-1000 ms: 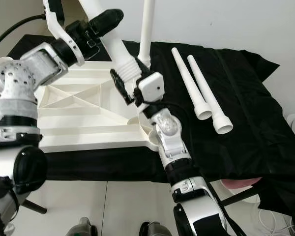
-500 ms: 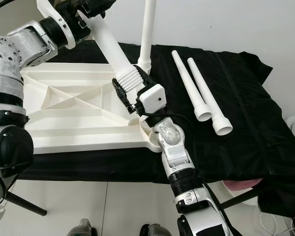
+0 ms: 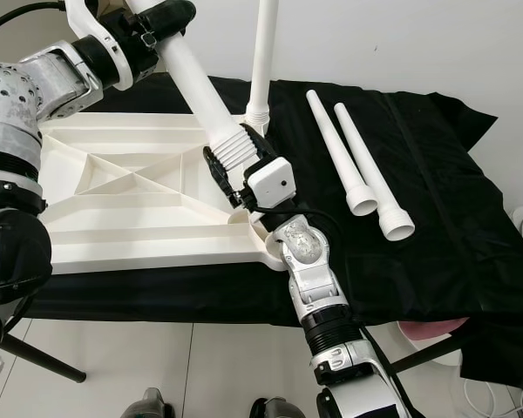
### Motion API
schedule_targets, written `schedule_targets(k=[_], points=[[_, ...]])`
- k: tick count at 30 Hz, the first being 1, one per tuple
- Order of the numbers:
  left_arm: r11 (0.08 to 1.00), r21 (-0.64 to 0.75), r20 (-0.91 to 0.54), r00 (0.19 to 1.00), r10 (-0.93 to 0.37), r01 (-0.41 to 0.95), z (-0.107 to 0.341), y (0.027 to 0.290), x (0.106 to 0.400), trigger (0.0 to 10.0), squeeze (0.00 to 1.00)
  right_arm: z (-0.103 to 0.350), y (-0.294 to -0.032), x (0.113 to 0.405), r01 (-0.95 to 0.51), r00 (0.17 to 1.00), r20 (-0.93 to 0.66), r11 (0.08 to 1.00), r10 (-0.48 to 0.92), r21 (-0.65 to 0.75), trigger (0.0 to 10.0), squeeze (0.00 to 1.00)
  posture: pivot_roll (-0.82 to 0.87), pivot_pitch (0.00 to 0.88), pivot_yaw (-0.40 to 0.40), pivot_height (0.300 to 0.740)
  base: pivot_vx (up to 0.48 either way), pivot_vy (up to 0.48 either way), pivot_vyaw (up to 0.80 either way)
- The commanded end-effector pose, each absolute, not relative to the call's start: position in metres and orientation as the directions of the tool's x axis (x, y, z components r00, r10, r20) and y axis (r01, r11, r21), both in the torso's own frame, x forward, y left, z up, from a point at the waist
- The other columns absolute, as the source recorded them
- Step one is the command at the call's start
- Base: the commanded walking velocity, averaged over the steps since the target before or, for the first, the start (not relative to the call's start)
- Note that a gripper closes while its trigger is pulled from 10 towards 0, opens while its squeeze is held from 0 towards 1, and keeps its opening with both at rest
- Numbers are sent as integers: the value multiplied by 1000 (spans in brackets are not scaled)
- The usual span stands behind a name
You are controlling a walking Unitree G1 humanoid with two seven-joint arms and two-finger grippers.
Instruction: Building children table
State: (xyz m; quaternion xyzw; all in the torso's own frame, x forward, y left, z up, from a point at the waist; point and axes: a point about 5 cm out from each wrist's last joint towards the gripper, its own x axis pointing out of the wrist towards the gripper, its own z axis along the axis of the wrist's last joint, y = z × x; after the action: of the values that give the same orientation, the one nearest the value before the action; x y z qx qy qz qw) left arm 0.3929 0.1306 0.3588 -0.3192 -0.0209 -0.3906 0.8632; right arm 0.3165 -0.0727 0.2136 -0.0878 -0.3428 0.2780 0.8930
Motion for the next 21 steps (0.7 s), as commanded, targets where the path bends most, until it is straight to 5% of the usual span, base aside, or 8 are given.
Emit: schedule_targets(k=[1, 2, 3, 8, 9, 20, 21], points=[[360, -440, 396, 538, -744, 823, 369, 129, 386, 0, 0, 218, -72, 315, -433, 590, 584, 829, 558, -354, 10000, 0, 55, 25, 6, 740, 0, 0, 0], [366, -437, 400, 542, -739, 822, 369, 130, 386, 0, 0, 217, -72, 316, -434, 593, 585, 832, 553, -346, 10000, 404, 59, 23, 5, 740, 0, 0, 0], [368, -441, 404, 548, -732, 818, 370, 131, 387, 0, 0, 217, -71, 316, -447, 594, 586, 831, 552, -330, 10000, 1000, 63, 20, 5, 740, 0, 0, 0], [353, -433, 420, 532, -735, 829, 372, 133, 387, 0, 0, 215, -71, 317, -462, 603, 588, 837, 539, -294, 10000, 1000, 66, 15, 7, 740, 0, 0, 0], [358, -430, 414, 533, -738, 829, 372, 132, 387, 10000, 0, 215, -71, 318, -465, 605, 588, 838, 537, -286, 10000, 1000, 67, 13, 7, 740, 0, 0, 0], [446, -391, 403, 585, -703, 805, 370, 132, 391, 10000, 0, 209, -69, 320, -490, 646, 555, 842, 525, -227, 10000, 1000, 62, 11, -2, 740, 0, 0, 0], [456, -383, 407, 590, -697, 803, 369, 131, 392, 10000, 0, 207, -68, 321, -490, 660, 538, 843, 525, -222, 10000, 0, 59, 10, -9, 740, 0, 0, 0]])
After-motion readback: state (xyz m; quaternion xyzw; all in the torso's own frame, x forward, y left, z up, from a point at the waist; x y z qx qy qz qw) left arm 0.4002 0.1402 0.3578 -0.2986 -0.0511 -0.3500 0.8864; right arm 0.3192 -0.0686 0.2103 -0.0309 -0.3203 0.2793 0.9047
